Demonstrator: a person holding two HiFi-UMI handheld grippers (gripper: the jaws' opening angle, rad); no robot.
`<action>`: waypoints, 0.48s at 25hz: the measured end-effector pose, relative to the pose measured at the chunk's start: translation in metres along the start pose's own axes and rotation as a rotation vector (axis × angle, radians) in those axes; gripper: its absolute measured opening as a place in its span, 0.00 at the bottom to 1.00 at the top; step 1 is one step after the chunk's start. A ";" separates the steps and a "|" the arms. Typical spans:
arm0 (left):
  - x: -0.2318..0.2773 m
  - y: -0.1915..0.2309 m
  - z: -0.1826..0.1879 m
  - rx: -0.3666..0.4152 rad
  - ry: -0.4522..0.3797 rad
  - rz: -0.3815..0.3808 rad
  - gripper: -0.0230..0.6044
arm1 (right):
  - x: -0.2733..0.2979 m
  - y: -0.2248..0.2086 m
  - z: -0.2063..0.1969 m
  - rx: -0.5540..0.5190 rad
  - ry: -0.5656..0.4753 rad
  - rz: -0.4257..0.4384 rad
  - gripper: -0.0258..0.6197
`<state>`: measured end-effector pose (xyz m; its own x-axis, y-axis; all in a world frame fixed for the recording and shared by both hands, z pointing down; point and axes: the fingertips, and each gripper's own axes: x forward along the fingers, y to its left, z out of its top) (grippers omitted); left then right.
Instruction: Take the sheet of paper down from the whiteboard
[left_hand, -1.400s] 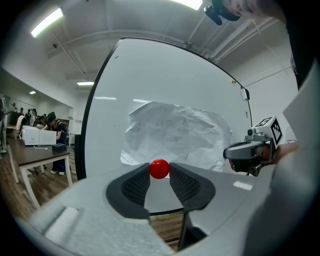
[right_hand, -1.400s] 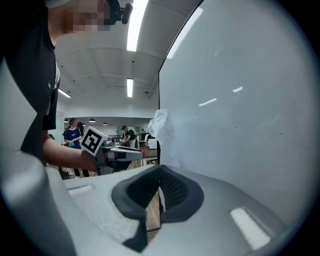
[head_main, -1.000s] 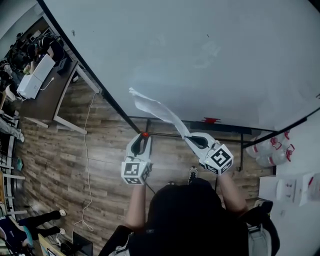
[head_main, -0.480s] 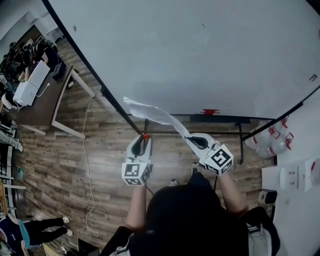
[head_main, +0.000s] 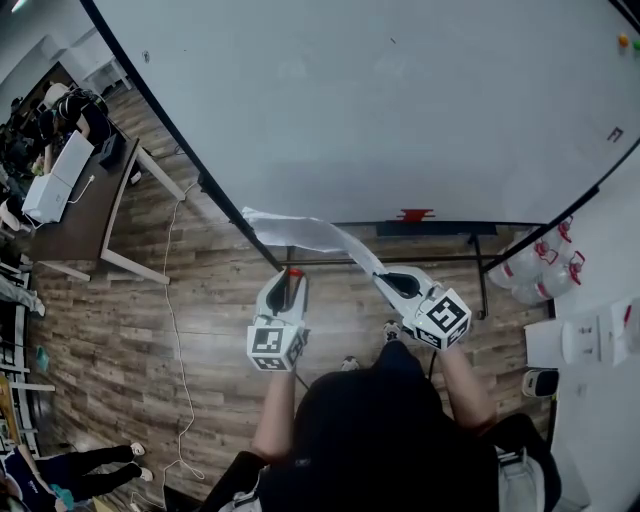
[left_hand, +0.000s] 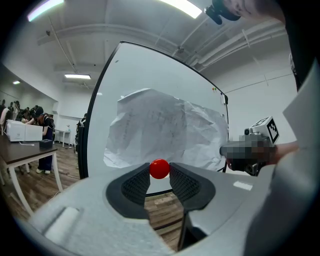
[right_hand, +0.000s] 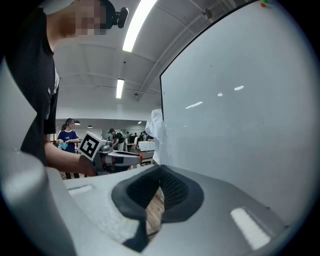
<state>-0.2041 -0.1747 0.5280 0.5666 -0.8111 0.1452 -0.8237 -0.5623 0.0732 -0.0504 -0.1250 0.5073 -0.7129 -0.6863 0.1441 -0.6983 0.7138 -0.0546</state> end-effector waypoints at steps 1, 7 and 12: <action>-0.001 -0.001 0.000 0.002 -0.001 -0.003 0.24 | -0.001 0.000 0.000 0.001 0.000 -0.003 0.04; -0.005 -0.003 -0.003 0.005 0.002 -0.016 0.24 | -0.004 0.005 -0.002 0.000 0.002 -0.010 0.04; -0.009 -0.008 -0.003 0.013 0.000 -0.027 0.24 | -0.008 0.009 -0.001 0.019 -0.006 -0.007 0.04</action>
<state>-0.2025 -0.1628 0.5293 0.5889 -0.7954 0.1433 -0.8075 -0.5863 0.0644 -0.0512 -0.1129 0.5065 -0.7083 -0.6922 0.1386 -0.7044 0.7061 -0.0728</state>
